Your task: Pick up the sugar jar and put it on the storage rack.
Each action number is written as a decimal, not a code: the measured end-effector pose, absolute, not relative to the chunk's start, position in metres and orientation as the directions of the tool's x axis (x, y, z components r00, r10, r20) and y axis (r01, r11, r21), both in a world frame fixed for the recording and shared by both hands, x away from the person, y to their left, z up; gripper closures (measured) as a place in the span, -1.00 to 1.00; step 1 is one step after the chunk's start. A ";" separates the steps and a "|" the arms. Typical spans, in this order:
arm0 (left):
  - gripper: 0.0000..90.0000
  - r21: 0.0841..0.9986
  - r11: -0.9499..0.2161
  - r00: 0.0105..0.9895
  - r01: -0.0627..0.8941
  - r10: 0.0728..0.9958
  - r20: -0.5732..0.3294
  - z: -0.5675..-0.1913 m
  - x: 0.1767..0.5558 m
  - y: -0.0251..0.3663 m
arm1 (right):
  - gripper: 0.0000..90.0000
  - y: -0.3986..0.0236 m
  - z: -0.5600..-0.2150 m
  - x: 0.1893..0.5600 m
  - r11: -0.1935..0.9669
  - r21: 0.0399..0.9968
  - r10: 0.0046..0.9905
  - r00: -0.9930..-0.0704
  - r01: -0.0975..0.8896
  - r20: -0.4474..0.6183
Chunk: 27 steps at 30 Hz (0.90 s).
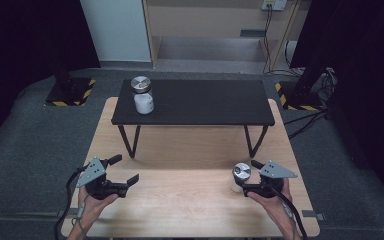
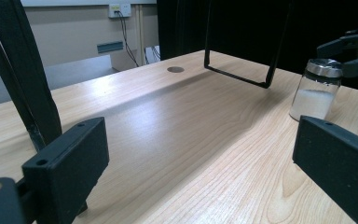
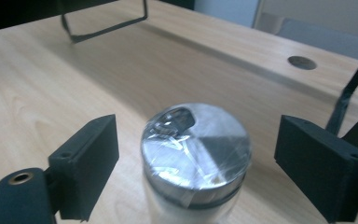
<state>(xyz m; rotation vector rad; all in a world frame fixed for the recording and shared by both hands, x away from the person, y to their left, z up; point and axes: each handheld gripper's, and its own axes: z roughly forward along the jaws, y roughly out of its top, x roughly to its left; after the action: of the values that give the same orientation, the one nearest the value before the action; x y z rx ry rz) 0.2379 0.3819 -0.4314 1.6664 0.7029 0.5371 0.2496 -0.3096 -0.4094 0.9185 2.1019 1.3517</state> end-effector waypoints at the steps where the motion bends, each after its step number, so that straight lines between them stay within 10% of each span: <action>1: -0.95 0.979 -0.128 0.712 0.160 0.702 -0.025 -0.431 0.238 0.382 | -0.62 -0.310 -0.411 0.251 0.280 0.918 0.745 -0.666 0.283 -0.022; 11: -0.95 0.978 -0.135 0.714 0.160 0.700 -0.020 -0.431 0.238 0.382 | -0.22 -0.303 -0.416 0.256 0.302 0.909 0.745 -0.666 0.289 -0.036; 27: -0.95 0.977 -0.135 0.716 0.164 0.697 -0.024 -0.432 0.240 0.382 | -0.21 -0.298 -0.412 0.250 0.307 0.907 0.759 -0.650 0.288 -0.051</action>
<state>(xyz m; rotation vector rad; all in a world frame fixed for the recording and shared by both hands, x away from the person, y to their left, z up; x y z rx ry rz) 0.2396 0.3820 -0.4317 1.6748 0.6992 0.5317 0.2499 -0.2983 -0.4121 0.9269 2.1031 1.3130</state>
